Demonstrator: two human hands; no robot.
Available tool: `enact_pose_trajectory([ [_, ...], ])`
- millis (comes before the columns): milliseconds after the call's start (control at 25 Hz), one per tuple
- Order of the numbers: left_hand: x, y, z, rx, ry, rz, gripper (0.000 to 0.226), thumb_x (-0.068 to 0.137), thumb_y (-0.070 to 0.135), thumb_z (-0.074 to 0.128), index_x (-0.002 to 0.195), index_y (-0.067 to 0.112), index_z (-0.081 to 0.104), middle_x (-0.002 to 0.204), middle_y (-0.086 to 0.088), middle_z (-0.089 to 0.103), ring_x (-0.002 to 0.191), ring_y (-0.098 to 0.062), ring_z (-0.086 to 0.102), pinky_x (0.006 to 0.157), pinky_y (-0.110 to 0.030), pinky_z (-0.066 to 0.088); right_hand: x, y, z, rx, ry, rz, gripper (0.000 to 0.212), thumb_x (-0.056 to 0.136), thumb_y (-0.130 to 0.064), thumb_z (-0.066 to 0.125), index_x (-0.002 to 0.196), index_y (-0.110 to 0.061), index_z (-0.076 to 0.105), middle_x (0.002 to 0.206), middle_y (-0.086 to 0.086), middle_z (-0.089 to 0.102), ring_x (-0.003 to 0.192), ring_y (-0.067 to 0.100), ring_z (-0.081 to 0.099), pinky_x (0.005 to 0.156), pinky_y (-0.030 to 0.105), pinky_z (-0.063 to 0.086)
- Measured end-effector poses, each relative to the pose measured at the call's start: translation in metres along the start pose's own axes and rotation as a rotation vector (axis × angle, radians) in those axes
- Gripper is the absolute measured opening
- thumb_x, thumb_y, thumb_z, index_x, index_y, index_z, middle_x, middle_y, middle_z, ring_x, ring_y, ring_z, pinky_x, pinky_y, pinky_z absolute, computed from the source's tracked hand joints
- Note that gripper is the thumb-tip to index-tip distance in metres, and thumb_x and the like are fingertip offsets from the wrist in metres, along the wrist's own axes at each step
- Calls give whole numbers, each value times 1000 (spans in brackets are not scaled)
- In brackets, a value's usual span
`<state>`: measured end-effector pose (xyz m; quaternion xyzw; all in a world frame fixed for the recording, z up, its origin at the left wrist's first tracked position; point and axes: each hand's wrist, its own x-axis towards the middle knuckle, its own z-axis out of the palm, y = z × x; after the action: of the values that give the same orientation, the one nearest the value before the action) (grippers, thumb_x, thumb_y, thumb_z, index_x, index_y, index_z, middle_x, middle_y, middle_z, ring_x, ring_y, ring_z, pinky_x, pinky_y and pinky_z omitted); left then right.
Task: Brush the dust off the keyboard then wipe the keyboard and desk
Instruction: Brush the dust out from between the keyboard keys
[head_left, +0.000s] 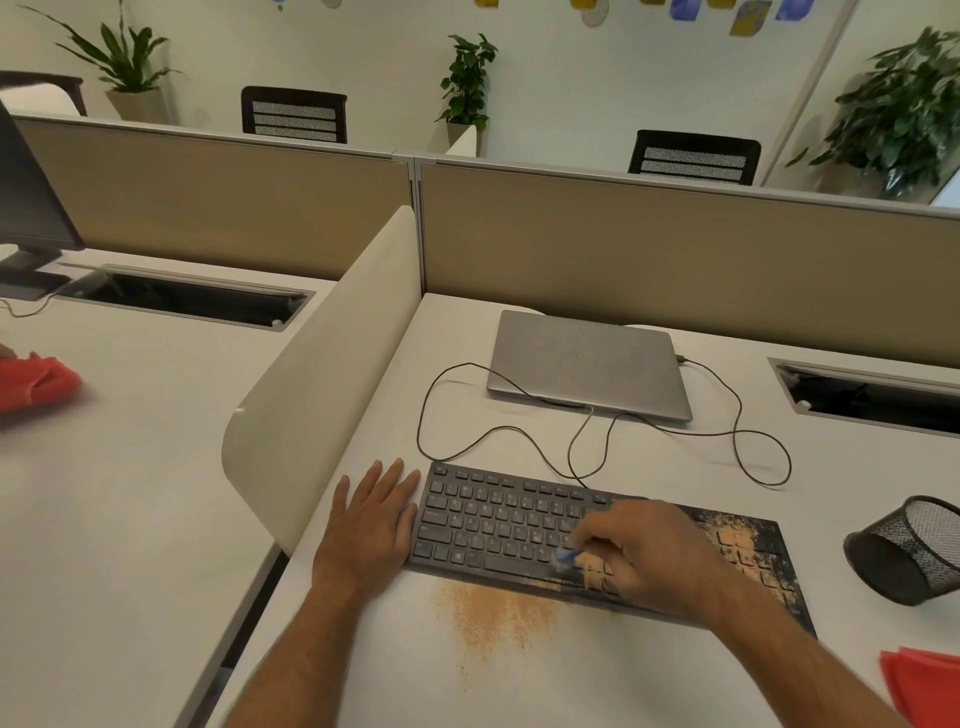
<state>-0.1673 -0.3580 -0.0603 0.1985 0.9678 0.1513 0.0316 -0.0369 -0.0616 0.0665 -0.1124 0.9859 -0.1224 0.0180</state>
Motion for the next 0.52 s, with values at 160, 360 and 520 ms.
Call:
enact_pose_trajectory([
  [160, -1, -1, 1, 8, 0, 1, 70, 92, 56, -3, 157, 40, 19, 165, 17, 8, 151, -3, -8, 124, -40, -9, 1, 3, 5, -30, 96, 10, 22, 82, -24, 69, 99, -38, 66, 70, -17, 63, 60, 2, 46, 50, 22, 44],
  [360, -1, 1, 0, 15, 3, 0, 71, 92, 56, -3, 157, 40, 18, 165, 17, 8, 152, -3, -7, 124, -39, -11, -6, -1, 8, -55, -13, -77, 15, 83, -25, 63, 94, -35, 65, 70, -16, 63, 63, 1, 47, 54, 17, 36],
  [520, -1, 0, 0, 15, 7, -3, 71, 92, 56, -3, 157, 40, 19, 165, 17, 9, 152, -3, -7, 124, -39, -10, -4, 2, 6, -60, 93, -42, 17, 80, -25, 66, 94, -35, 66, 66, -18, 61, 58, 1, 46, 48, 17, 38],
])
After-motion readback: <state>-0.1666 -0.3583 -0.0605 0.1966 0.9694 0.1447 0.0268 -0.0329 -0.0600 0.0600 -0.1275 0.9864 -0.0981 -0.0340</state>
